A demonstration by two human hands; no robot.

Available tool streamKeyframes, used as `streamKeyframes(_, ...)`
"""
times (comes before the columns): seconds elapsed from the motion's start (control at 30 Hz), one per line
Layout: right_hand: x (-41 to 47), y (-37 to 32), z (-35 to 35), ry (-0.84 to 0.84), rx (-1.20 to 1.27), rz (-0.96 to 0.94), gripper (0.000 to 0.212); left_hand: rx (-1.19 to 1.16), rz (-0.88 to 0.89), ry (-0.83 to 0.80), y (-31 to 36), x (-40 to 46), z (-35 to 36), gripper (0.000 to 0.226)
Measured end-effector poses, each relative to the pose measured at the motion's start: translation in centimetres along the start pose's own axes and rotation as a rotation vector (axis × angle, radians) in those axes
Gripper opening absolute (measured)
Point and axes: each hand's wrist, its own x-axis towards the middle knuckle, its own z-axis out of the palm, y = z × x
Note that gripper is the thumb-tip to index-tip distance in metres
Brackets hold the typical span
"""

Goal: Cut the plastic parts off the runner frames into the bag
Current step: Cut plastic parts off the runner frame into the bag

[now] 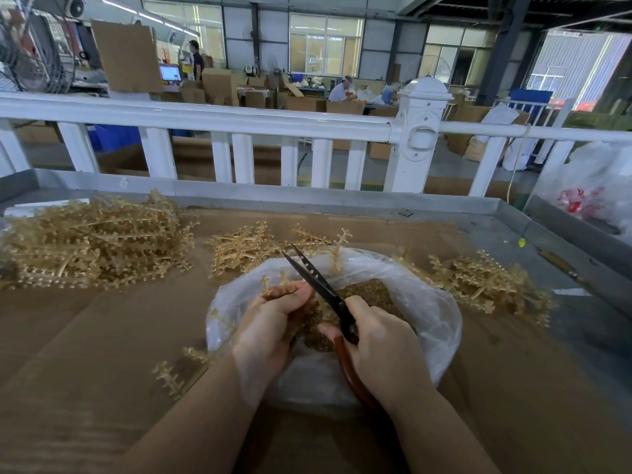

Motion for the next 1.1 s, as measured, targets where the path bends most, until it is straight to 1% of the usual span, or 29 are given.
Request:
streamKeyframes(0.03,0.0,0.0,0.0,-0.004,0.002,-0.001,0.031,-0.019,-0.004,-0.004,0.0,0.0,-0.1,0.028)
streamKeyframes(0.1,-0.1,0.1,0.0,-0.036,0.012,-0.001,0.035,-0.037,-0.017,-0.012,0.1,0.2,-0.2,0.041)
streamKeyframes(0.13,-0.1,0.1,0.0,-0.049,0.014,-0.004,0.037,-0.046,-0.02,-0.01,0.1,0.2,-0.3,0.043)
streamKeyframes(0.27,-0.2,0.2,0.1,-0.073,0.005,-0.019,0.036,-0.082,0.004,0.012,0.3,0.4,-0.3,0.029)
streamKeyframes(0.37,-0.2,0.1,0.0,-0.043,0.006,-0.026,0.03,-0.078,0.02,0.049,0.2,0.4,-0.1,0.013)
streamKeyframes(0.43,-0.3,0.0,0.0,-0.02,0.007,-0.022,0.029,-0.049,0.018,0.069,0.2,0.2,0.1,0.008)
streamKeyframes(0.63,-0.4,0.0,0.1,-0.014,0.031,-0.013,0.031,0.019,0.08,0.097,-0.1,-0.3,0.6,0.009)
streamKeyframes(0.77,-0.3,-0.1,0.1,-0.024,0.026,-0.002,0.032,0.016,0.067,0.092,0.0,-0.4,0.6,0.01)
streamKeyframes(0.93,-0.1,0.0,0.1,-0.061,0.033,-0.009,0.04,0.021,0.044,0.087,0.0,-0.3,0.6,0.008)
streamKeyframes(1.1,0.0,0.1,0.1,-0.082,0.023,-0.006,0.039,0.01,0.035,0.06,0.2,-0.5,0.8,0.007)
